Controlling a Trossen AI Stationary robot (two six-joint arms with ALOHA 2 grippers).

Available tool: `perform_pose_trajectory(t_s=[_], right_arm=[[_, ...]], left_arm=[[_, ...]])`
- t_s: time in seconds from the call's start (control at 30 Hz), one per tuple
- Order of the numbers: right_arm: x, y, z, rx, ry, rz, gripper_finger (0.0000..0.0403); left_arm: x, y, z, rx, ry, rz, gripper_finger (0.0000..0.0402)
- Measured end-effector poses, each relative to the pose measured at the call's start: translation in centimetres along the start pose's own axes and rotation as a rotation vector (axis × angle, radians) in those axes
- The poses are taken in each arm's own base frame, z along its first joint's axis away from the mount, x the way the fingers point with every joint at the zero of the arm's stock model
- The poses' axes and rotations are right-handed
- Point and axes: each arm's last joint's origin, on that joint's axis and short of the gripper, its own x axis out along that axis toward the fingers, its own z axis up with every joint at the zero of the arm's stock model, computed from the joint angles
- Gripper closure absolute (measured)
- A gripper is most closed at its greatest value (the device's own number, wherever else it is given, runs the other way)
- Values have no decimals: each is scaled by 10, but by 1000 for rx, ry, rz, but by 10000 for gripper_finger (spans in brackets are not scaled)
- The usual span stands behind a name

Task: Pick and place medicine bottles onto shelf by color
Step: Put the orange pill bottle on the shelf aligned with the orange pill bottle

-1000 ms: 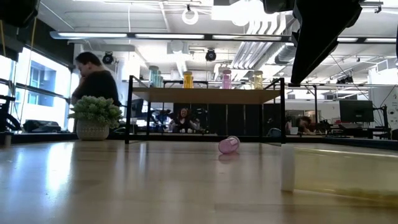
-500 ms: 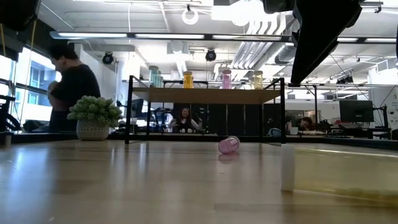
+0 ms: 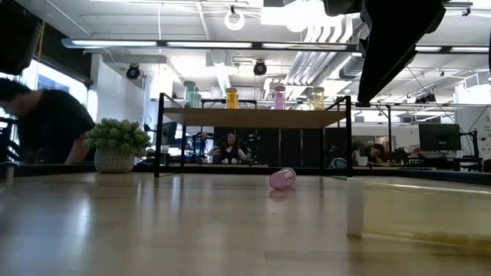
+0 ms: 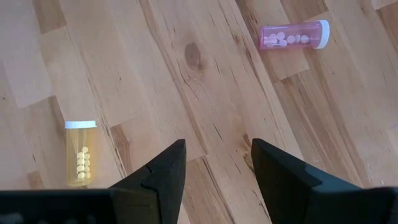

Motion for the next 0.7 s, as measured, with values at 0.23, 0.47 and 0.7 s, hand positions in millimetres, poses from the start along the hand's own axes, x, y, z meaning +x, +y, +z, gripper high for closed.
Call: perform_pose_trajectory(t_s=[0.23,0.47,0.7], right_arm=[[0,0,0,0,-1,1,229],[1,-1,2,-1,13,21,229],[-5,4,9,-116,-3,76,229]], left_arm=[[0,-1,0,61,6,-5,309],[-1,-2,0,84,-4,-24,311],[-12,-6,10,122,-101,-111,296]])
